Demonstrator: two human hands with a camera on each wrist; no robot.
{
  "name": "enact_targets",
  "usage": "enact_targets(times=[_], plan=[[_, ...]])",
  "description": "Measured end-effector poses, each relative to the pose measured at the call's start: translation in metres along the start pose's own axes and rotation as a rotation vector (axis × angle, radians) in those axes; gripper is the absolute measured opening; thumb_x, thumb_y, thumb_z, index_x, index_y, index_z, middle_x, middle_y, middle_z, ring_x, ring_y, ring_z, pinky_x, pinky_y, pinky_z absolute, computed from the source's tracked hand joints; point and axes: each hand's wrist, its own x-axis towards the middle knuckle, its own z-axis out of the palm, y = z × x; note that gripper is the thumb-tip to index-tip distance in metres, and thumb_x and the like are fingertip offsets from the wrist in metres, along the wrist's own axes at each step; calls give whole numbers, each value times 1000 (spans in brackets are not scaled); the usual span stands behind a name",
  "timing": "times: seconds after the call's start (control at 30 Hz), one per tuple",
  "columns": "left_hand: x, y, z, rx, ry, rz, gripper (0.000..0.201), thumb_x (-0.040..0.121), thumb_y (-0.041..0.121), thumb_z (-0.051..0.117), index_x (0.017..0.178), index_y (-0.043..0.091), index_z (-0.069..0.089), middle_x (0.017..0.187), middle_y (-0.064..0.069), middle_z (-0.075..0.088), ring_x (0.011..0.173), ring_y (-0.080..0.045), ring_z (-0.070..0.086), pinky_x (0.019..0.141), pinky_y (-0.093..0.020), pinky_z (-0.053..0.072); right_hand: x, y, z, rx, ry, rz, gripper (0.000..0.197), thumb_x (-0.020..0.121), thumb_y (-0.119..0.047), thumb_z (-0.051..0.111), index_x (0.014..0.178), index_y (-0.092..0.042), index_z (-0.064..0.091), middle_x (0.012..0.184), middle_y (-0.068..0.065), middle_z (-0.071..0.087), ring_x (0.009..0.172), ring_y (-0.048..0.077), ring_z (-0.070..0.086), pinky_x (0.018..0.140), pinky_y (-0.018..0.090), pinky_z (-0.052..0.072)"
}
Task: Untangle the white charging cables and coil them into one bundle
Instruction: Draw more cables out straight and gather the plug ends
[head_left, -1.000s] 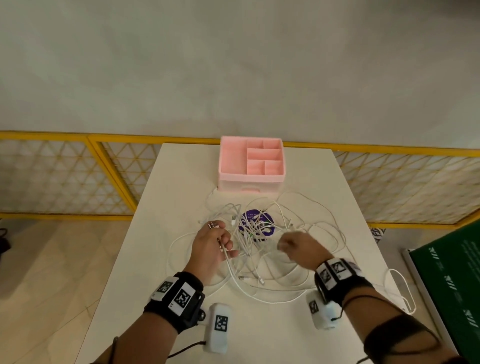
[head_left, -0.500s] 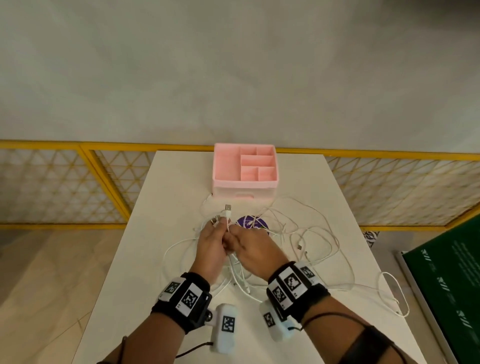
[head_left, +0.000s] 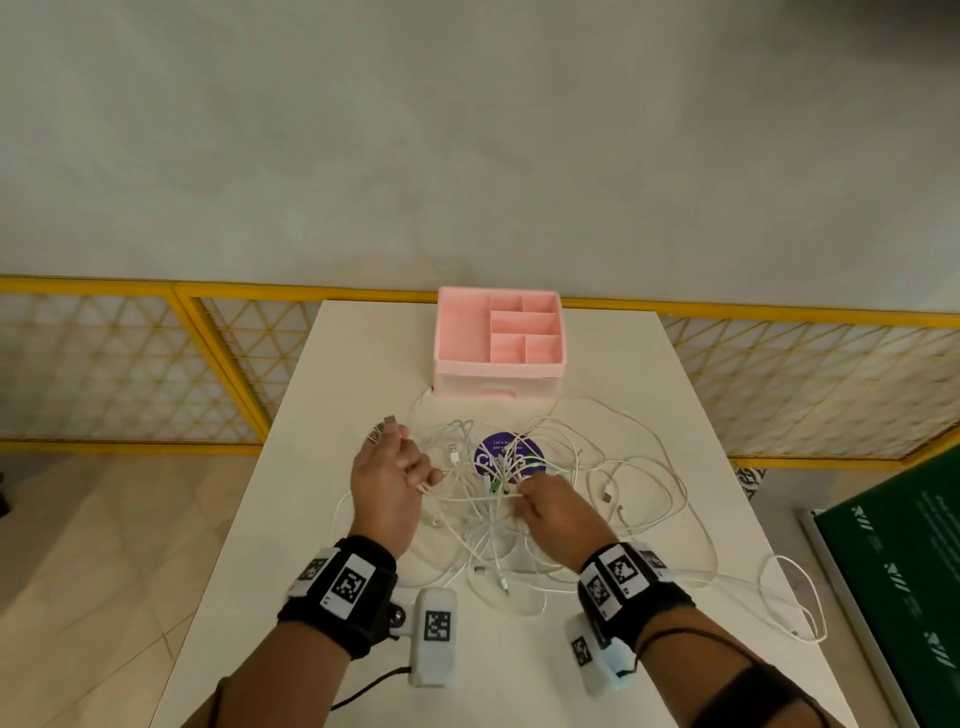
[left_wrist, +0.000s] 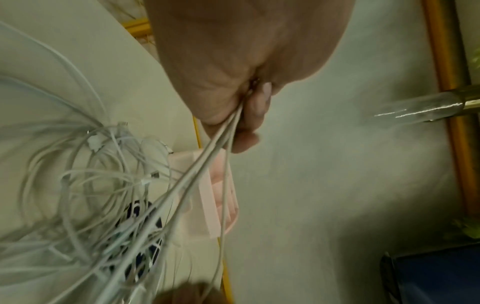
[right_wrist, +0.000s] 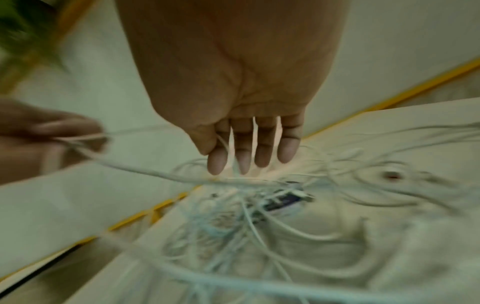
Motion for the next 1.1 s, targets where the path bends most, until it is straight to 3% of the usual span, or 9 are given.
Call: enact_targets(times=[0.13,0.27,0.37,0.47,0.57,0.73,0.8,0.97,1.1], plan=[[6,12,-10,52,-7,17,28,106,23,41,79,19,46,53,8,30,40,-6,21,39,-15,19,-4,53,-17,-139,116,382,24,101,-26,44,99,-21,68,101,4,47,97,28,48,84,37,44],[2,8,-10,163,-20,26,30,107,25,42,76,23,42,56,7,25,40,-6,18,40,-14,15,1,74,-54,133,374,671,23,98,-24,50,104,-12,69,106,19,63,98,40,61,83,40,50],[-1,2,-12,301,-33,33,35,104,26,51,72,25,37,57,6,23,43,-8,17,43,-19,13,7,60,-81,682,525,608,20,94,-7,49,97,-4,68,81,18,63,66,31,61,63,37,52],[-6,-4,-6,367,-86,33,35,102,25,56,73,24,36,56,7,24,44,-8,18,44,-20,13,7,18,-105,1184,602,373,26,93,-1,43,97,-1,68,80,17,65,68,28,61,59,31,49],[-12,-8,8,389,-148,9,36,101,27,57,71,23,38,55,6,27,44,-8,19,46,-22,12,4,-22,-112,1303,542,170,25,100,-13,49,98,3,69,83,19,68,73,29,63,65,34,52],[-16,-10,30,424,-282,-18,30,101,35,55,92,7,63,68,-8,62,42,-9,25,42,-19,15,-5,-71,-93,1200,294,-58,13,95,12,50,99,2,58,84,21,70,68,28,66,64,34,53],[-16,-8,37,417,-320,-47,34,100,35,56,95,2,64,64,-7,59,41,-10,30,41,-19,20,-11,-79,-76,1161,134,-92,13,94,13,51,98,1,52,84,20,71,68,26,67,65,34,53],[-11,-1,35,523,-317,45,18,95,21,68,94,4,72,64,-8,62,38,-9,29,43,-18,26,-22,-69,-41,1105,-68,43,13,91,8,60,97,-1,53,88,27,72,76,28,70,72,35,51],[-13,2,31,492,-358,60,12,96,9,63,100,1,70,76,-11,67,39,-6,25,41,-17,20,-17,-51,-28,1302,-186,348,32,99,-34,52,111,-5,62,101,22,72,90,33,66,75,37,49]])
